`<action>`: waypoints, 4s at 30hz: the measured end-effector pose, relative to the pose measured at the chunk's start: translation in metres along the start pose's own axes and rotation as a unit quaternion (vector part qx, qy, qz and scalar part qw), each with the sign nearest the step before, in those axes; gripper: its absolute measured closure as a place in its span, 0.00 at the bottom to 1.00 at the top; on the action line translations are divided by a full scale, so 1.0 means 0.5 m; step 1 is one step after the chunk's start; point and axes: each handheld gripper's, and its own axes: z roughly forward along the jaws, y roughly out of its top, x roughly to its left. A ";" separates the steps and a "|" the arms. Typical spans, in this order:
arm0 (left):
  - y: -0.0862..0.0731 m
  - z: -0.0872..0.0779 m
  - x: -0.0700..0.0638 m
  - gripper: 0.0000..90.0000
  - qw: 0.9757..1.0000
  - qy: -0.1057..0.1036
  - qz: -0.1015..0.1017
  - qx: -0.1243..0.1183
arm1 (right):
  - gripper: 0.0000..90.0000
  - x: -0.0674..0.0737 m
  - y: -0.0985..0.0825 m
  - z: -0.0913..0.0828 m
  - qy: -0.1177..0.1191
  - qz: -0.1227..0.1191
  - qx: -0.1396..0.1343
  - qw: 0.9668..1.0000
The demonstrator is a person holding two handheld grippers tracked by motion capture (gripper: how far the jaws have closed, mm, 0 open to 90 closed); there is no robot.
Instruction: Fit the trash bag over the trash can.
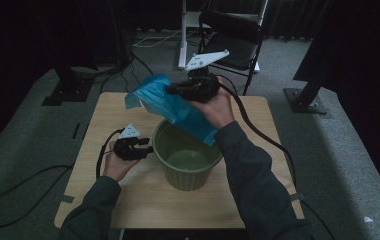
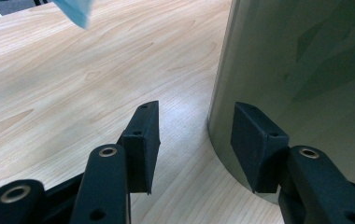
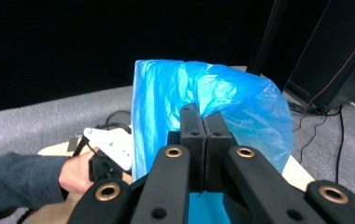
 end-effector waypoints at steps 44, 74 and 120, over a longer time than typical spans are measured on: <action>0.077 -0.082 0.000 0.57 0.996 0.050 0.001 -0.072 | 0.99 -0.041 -0.161 0.026 0.036 0.075 0.013 0.996; 0.156 -0.096 -0.024 0.99 0.989 0.090 0.039 -0.110 | 0.62 -0.014 -0.154 0.025 0.044 0.034 0.032 0.998; 0.142 -0.099 -0.053 0.99 0.987 0.089 0.071 -0.110 | 0.99 0.001 -0.184 -0.024 -0.029 -0.019 0.088 0.995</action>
